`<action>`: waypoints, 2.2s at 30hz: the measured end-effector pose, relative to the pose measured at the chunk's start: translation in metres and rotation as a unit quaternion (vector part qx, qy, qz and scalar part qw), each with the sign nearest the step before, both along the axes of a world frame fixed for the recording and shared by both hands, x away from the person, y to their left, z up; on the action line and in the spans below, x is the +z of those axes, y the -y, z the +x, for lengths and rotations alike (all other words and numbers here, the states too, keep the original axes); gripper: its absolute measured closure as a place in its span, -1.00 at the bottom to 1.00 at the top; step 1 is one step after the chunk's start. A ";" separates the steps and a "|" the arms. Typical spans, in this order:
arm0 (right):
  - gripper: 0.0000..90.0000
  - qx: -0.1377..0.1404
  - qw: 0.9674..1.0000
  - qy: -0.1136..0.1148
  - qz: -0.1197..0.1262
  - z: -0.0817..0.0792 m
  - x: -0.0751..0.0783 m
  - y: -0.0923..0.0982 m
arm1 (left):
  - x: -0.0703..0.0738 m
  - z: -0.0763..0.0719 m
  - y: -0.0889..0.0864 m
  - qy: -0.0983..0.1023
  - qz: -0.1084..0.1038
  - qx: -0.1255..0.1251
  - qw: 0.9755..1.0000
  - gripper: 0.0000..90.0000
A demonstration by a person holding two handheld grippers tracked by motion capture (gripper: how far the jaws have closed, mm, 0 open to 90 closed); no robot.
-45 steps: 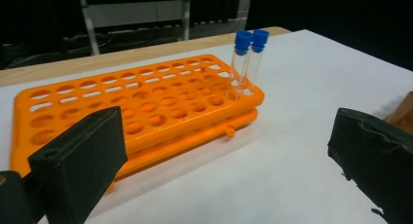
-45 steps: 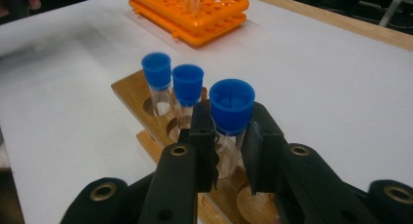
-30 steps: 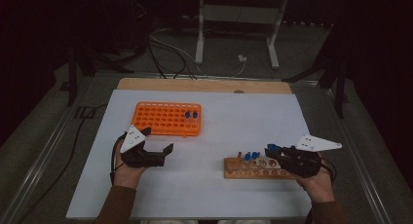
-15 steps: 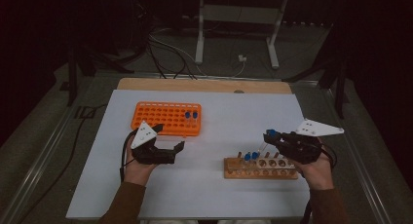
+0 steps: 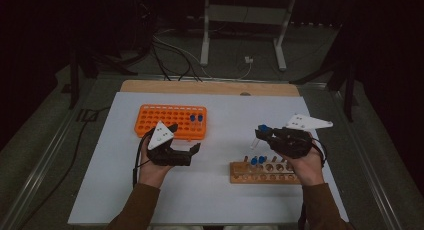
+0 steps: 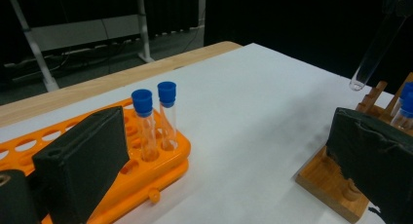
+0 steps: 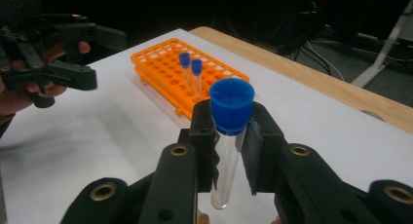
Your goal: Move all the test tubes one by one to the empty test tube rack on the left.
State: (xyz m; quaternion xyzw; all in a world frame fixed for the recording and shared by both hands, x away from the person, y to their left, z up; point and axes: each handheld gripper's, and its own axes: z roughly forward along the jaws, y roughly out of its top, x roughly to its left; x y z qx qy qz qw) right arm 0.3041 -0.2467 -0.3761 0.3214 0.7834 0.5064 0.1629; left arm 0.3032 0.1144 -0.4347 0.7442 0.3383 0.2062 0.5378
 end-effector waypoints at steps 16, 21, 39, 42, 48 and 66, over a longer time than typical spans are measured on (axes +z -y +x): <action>0.71 0.021 1.000 -0.003 -0.004 0.014 0.001 -0.038 | -0.002 0.009 0.025 -0.023 0.006 -0.017 1.000 -0.95; 0.71 0.029 1.000 -0.005 0.000 0.017 -0.001 -0.050 | -0.002 0.011 0.033 -0.030 0.018 -0.029 0.999 -0.94; 0.71 0.070 0.997 -0.013 -0.007 0.015 -0.007 -0.090 | 0.005 0.007 0.060 -0.017 0.009 -0.081 0.997 -0.23; 0.71 0.074 0.997 -0.014 -0.007 0.015 -0.007 -0.093 | 0.005 0.007 0.061 -0.012 0.005 -0.086 0.996 0.03; 0.71 0.075 0.997 -0.014 -0.005 0.015 -0.008 -0.095 | 0.005 0.005 0.062 0.000 0.014 -0.095 0.995 0.50; -0.09 0.077 0.996 -0.039 0.015 0.018 -0.008 -0.086 | 0.003 0.006 0.058 0.011 0.017 -0.091 0.996 0.73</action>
